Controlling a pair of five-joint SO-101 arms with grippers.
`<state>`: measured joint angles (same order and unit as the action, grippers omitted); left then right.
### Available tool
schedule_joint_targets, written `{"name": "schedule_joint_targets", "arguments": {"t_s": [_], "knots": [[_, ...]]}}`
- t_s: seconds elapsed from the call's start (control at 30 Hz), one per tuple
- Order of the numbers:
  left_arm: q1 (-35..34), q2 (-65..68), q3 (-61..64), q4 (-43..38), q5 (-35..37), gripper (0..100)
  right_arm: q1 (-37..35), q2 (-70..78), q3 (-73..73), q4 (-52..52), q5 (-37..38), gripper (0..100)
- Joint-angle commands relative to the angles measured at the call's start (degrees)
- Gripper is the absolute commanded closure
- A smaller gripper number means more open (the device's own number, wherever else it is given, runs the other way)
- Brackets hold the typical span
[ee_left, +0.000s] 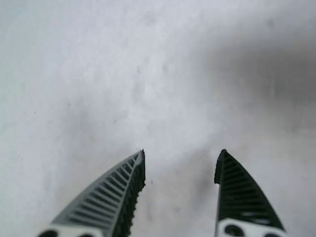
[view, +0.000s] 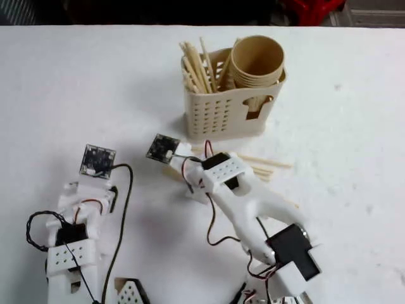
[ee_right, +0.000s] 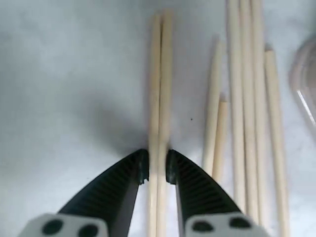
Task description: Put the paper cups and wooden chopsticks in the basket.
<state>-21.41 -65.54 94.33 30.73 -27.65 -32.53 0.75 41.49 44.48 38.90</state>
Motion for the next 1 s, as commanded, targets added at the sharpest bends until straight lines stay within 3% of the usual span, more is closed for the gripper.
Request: {"name": "schedule_joint_targets", "arguments": {"t_s": [0.0,0.4,0.73,0.97], "knots": [[-0.22,-0.66,-0.26,-1.23,0.26,77,0.13,-3.21,2.55,-0.04,0.18,98.1],[-0.22,-0.66,-0.26,-1.23,0.26,77,0.13,-24.22,11.69,-0.40,-5.98,98.1],[-0.22,-0.66,-0.26,-1.23,0.26,77,0.04,-44.62,12.13,8.75,-7.38,98.1],[-0.22,-0.66,-0.26,-1.23,0.26,77,-0.40,-43.47,11.87,8.22,-4.04,95.6]]}}
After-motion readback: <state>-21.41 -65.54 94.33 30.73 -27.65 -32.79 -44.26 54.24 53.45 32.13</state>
